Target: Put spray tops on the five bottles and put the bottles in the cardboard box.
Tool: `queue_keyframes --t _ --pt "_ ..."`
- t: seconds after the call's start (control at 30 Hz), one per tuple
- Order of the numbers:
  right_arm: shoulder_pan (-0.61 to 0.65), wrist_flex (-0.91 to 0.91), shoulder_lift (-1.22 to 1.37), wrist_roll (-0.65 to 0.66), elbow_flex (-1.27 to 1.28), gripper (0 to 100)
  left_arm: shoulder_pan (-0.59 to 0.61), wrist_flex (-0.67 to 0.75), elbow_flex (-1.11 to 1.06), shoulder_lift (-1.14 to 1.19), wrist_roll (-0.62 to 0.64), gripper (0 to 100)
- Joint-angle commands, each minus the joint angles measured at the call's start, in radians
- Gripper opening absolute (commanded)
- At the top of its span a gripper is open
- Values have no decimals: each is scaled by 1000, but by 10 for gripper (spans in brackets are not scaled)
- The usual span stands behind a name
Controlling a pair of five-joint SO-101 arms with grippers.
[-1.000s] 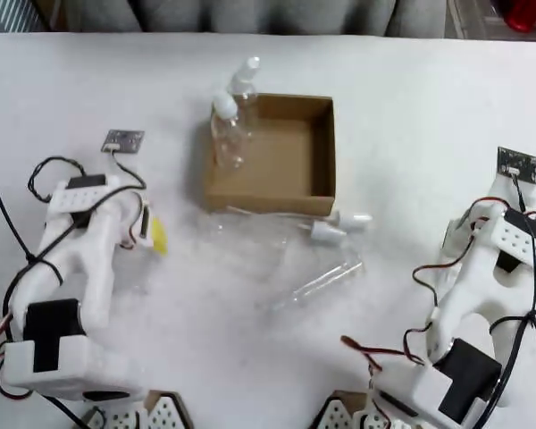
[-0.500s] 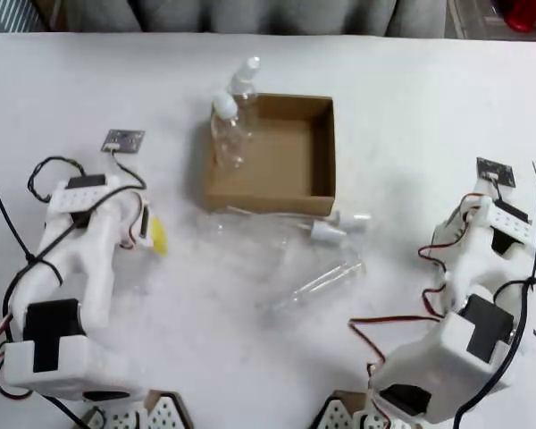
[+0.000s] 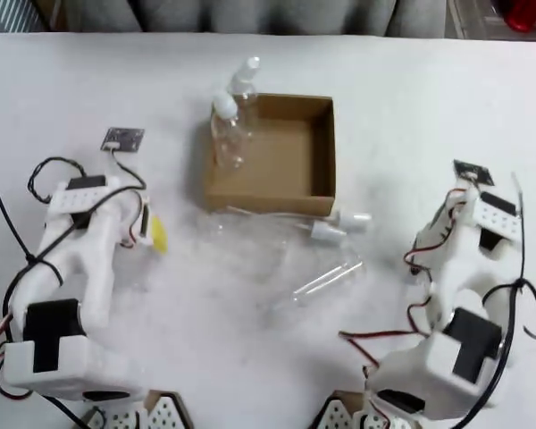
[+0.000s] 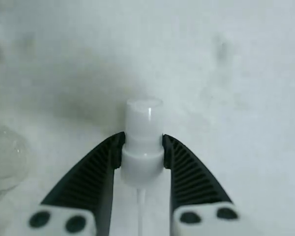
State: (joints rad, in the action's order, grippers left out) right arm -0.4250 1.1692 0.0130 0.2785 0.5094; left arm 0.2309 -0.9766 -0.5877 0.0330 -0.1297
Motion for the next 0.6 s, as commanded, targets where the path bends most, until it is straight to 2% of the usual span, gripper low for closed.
queue_keyframes --t 0.0,0.1,0.23,0.33,0.57 --pt "25 -134 -99 -17 97 16 -12 14 12 -59 -8 55" --pt "27 -271 -124 -52 195 16 -13 14 9 -59 -6 164" --pt "30 -280 -120 -52 210 16 -15 11 9 -59 -6 288" --pt "48 -282 -119 -52 212 16 -13 2 34 -58 -12 284" --pt "48 -282 -119 -51 216 16 -13 -29 95 -53 -14 205"
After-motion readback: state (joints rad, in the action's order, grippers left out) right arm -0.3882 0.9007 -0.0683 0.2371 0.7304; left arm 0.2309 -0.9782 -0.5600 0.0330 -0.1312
